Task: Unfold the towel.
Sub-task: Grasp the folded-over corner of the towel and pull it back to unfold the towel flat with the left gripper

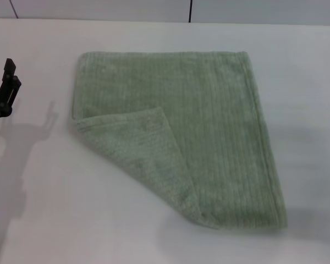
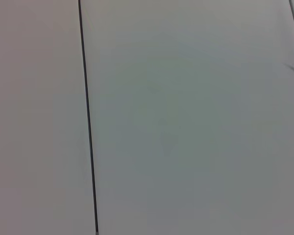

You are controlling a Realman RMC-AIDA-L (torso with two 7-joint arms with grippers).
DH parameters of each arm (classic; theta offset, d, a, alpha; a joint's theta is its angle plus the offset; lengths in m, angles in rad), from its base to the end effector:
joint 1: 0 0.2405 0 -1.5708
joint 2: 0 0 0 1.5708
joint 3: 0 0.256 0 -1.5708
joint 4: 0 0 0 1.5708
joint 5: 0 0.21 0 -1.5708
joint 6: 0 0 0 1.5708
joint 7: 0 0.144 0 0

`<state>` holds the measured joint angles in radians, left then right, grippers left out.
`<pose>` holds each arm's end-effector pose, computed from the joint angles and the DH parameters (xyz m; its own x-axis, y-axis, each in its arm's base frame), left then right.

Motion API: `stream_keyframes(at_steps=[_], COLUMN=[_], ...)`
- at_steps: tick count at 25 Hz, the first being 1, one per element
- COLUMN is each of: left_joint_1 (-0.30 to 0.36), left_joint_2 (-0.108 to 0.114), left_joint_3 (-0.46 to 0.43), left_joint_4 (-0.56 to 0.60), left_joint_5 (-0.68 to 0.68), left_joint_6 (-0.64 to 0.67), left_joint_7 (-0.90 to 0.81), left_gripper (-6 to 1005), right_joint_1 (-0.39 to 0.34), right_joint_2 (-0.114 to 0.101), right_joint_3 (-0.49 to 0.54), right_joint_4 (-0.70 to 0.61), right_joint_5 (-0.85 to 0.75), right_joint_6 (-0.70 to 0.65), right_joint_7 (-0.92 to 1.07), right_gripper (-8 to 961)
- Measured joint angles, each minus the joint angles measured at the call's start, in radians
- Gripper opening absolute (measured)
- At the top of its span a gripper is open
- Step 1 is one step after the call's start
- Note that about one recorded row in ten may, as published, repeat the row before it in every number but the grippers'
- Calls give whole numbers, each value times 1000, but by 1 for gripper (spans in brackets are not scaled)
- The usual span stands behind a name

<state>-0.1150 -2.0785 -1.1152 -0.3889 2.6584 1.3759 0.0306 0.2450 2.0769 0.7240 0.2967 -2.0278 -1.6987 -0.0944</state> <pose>-0.3323 0.2536 0.0044 0.7616 -0.2410 0.6016 0.6049 -0.0688 -0.7933 0.3141 0.2569 0.0345 0.6944 0.4722 -0.5430 -0.6576 0.1101 -0.7453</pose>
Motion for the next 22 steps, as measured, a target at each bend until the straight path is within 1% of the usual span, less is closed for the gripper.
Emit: stream_keyframes(at_steps=[22], left_joint_1=[4], left_joint_2=[0], left_joint_3=[3], left_joint_4=[-11], left_joint_5=[0], left_joint_6=[14], left_joint_7=[-3], left_gripper=[779], right_joint_1=[-4], right_joint_2=[-3], right_joint_3=[0], right_joint_4=[6], right_joint_5=[-2], right_joint_6=[-2], right_joint_7=[-1], right_gripper=[630])
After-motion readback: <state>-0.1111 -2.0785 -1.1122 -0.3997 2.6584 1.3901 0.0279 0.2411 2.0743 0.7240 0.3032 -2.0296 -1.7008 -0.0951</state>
